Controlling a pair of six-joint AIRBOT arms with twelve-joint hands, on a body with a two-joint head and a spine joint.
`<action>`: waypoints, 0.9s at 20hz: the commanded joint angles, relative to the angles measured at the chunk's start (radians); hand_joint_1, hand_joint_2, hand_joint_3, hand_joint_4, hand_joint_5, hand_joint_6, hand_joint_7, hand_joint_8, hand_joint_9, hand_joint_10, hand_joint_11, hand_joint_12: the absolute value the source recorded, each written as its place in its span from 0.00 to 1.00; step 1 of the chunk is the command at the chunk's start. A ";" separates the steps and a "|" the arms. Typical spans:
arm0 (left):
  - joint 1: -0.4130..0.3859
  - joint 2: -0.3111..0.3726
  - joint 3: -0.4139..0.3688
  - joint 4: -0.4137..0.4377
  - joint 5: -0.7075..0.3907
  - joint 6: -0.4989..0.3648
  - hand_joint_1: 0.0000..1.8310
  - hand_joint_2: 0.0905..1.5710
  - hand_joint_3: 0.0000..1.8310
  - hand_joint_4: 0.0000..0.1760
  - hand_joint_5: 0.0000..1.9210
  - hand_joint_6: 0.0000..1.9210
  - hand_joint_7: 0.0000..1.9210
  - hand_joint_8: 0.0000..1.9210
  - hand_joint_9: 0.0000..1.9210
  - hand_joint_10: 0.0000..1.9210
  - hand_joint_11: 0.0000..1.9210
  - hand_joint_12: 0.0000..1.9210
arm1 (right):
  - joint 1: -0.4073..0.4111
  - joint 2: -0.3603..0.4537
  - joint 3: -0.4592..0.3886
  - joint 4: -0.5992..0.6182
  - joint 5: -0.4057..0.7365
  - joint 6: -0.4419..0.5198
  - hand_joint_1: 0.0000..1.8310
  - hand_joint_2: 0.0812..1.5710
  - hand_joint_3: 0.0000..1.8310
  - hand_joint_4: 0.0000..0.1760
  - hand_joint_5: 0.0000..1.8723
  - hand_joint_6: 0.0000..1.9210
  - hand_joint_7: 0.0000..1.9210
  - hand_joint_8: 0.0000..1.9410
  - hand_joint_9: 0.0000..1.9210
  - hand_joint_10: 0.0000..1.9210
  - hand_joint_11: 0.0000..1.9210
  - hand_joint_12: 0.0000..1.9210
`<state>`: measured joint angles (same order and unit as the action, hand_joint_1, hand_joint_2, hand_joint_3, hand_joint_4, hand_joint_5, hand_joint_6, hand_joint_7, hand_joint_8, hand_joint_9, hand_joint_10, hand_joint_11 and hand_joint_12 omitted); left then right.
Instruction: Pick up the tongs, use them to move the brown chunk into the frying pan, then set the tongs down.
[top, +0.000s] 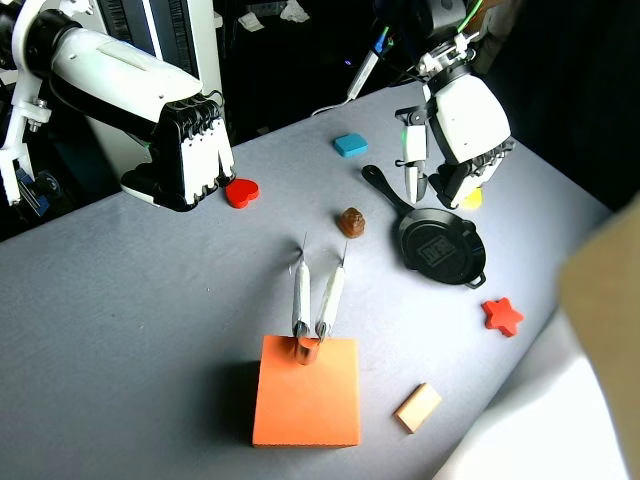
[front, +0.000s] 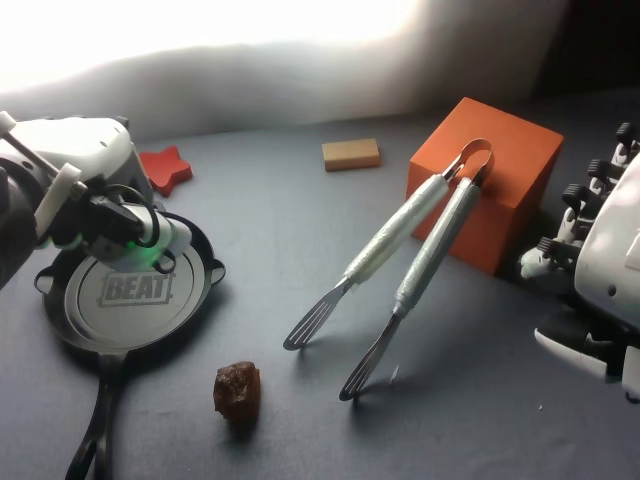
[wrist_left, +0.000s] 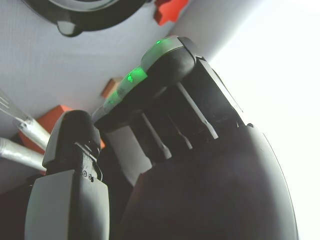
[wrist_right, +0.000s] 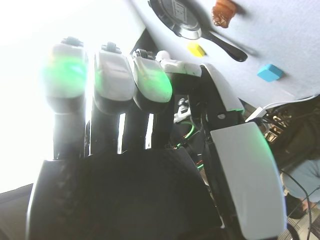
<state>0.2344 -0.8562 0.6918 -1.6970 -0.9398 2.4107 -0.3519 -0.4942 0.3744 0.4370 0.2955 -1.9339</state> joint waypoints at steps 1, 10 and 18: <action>-0.002 0.013 0.006 0.071 -0.052 0.002 0.08 0.77 0.10 0.15 0.06 0.04 0.09 0.03 0.08 0.08 0.00 0.36 | 0.011 0.003 -0.004 -0.015 0.119 0.002 0.12 0.66 0.08 0.00 0.08 0.07 0.13 0.04 0.11 0.10 0.00 0.36; 0.051 0.026 0.016 0.078 -0.006 -0.064 0.04 0.83 0.00 0.22 0.05 0.00 0.04 0.00 0.06 0.00 0.00 0.21 | -0.014 -0.044 0.012 0.010 0.212 0.003 0.32 0.62 0.00 0.00 0.02 0.00 0.04 0.00 0.05 0.00 0.00 0.17; 0.037 0.065 0.050 0.077 0.104 -0.023 0.06 0.83 0.00 0.20 0.01 0.00 0.03 0.00 0.03 0.00 0.00 0.15 | 0.100 -0.144 0.122 0.249 -0.032 -0.120 0.49 0.58 0.00 0.00 0.00 0.00 0.00 0.00 0.01 0.00 0.00 0.03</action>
<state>0.2813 -0.8013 0.7380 -1.6852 -0.8169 2.3878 -0.2527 -0.6495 0.5068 0.7086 0.2081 -2.0541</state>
